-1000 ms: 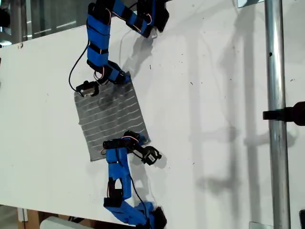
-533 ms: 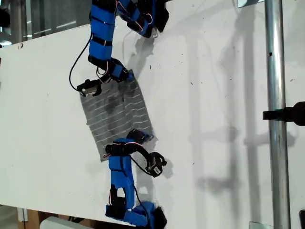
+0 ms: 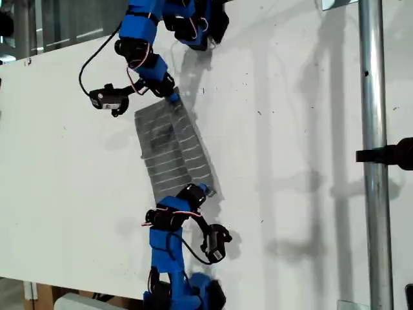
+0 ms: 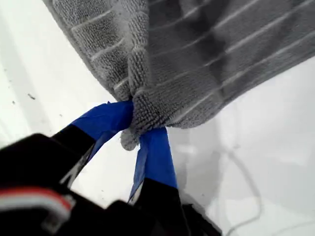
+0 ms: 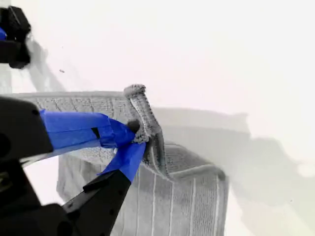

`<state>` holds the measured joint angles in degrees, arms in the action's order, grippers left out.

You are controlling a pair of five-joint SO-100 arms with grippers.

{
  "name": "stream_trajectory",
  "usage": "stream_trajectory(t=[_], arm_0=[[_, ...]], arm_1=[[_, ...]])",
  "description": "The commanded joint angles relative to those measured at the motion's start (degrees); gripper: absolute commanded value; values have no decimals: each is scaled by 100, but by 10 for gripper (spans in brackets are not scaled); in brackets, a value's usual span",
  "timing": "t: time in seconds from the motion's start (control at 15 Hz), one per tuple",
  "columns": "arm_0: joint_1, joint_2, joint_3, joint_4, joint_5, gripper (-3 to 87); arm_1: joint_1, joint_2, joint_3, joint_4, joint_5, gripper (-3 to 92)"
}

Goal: Grasp corners of a towel and fold twice.

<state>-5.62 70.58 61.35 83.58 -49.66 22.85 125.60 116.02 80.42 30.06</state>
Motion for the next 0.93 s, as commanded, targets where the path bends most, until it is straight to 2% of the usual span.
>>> stream_trajectory(t=[0.0,0.2,0.33,0.6,0.87], arm_0=[[-1301,422,-79,149,633,-29],[-2663,308,-360,325,1389,-29],[-3261,352,-501,360,1591,-29],[-2979,589,-299,413,1547,-29],[-2391,281,940,-536,967,-29]], arm_1=[[1239,-483,-756,-483,-782,-2],[2206,-2197,-1837,-1406,-1477,-2],[2320,-3252,-2962,-1564,-1731,-2],[2522,-3243,-2892,-1723,-1705,-2],[2355,-3577,-1626,-1846,-1459,-2]])
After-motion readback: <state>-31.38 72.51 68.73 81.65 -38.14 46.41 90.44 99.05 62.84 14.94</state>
